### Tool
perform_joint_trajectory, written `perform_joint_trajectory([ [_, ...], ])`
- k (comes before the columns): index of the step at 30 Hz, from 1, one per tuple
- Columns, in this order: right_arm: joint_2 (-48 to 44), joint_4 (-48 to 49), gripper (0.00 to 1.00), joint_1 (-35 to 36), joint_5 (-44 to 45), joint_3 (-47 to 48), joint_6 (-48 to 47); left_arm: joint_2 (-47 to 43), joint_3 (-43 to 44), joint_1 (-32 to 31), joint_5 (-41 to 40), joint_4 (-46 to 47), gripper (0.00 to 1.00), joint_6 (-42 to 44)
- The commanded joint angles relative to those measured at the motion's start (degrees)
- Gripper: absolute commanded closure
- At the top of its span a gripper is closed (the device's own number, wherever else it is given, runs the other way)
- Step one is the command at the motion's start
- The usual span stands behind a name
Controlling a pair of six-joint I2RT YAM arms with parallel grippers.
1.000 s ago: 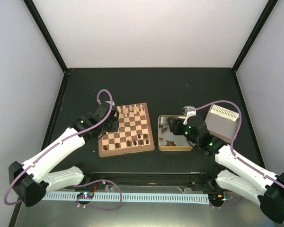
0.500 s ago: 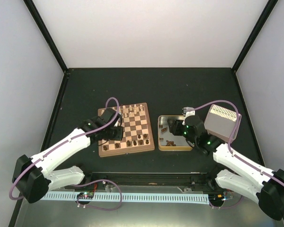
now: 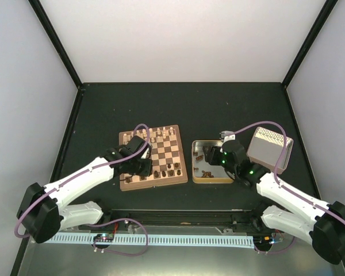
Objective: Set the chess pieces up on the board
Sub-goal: Place the chess piece on the chessboard.
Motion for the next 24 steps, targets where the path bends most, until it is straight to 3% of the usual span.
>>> perform_joint_trajectory([
  [1, 0.66, 0.63, 0.4, -0.09, -0.08, 1.36, 0.63, 1.08, -0.36, -0.7, 0.13, 1.14, 0.96, 1.11],
  [12, 1.45, 0.57, 0.4, -0.12, -0.09, 1.46, 0.62, 2.03, -1.47, -1.64, -1.5, 1.23, 0.95, 0.64],
  [24, 1.91, 0.53, 0.4, -0.09, -0.6, 1.79, 0.59, 2.16, -1.59, -1.82, -1.75, 1.7, 0.82, 0.15],
])
